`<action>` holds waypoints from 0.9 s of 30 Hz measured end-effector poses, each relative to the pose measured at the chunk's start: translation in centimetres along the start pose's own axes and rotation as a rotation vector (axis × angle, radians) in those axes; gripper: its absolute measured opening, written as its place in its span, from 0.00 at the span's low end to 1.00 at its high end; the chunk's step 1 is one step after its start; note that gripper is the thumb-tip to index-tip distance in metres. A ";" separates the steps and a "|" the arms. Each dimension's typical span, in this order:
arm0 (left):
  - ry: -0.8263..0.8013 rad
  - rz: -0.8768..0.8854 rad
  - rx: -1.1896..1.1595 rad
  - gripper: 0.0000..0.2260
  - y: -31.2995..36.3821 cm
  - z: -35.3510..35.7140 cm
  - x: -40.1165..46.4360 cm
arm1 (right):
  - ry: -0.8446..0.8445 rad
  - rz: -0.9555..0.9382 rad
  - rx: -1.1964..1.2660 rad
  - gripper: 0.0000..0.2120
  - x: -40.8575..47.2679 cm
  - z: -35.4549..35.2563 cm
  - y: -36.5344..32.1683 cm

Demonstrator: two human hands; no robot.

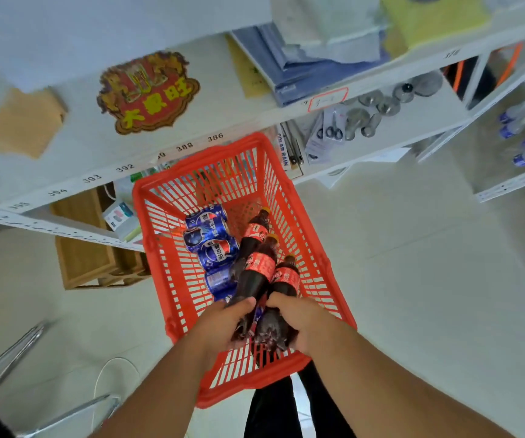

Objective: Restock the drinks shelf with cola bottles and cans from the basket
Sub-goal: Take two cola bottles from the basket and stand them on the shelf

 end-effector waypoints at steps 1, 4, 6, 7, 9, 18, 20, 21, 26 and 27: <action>-0.036 -0.003 -0.063 0.21 0.1 -0.3 -1.6 | -0.018 -0.033 0.019 0.16 -1.5 -0.3 -0.4; -0.153 0.008 -0.257 0.17 1.0 -1.2 -6.7 | -0.085 -0.126 0.026 0.11 -6.0 -1.4 -1.3; -0.226 0.053 -0.323 0.14 2.3 -2.0 -10.1 | -0.119 -0.188 0.025 0.15 -8.5 -2.2 -1.9; -0.270 0.090 -0.325 0.14 3.0 -2.4 -11.5 | -0.138 -0.230 0.031 0.17 -9.7 -2.7 -2.3; -0.364 0.180 -0.319 0.19 4.5 -3.3 -14.0 | -0.189 -0.319 0.043 0.16 -12.3 -3.4 -2.9; -0.033 0.714 0.051 0.17 11.1 -4.0 -22.5 | -0.248 -0.690 0.127 0.19 -22.1 -6.7 -5.0; 0.025 0.822 0.129 0.20 12.1 -3.1 -24.0 | -0.210 -0.778 0.139 0.11 -24.1 -6.9 -5.4; 0.035 0.864 0.142 0.22 12.6 -2.6 -24.5 | -0.163 -0.821 0.149 0.08 -25.1 -7.0 -5.5; 0.010 0.977 0.099 0.18 14.9 0.4 -27.5 | 0.054 -1.029 0.195 0.15 -27.4 -9.0 -5.9; -0.007 0.986 0.104 0.19 15.4 1.2 -27.9 | 0.073 -1.050 0.208 0.17 -27.9 -9.8 -5.9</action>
Point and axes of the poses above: each hand's wrist, its own x-axis towards the middle knuckle, its own z-axis out of the palm, y = z × x, the point moved 4 cm from there along x, towards the middle knuckle, and after that the axes turned 4 degrees about y, right-handed, at the moved point
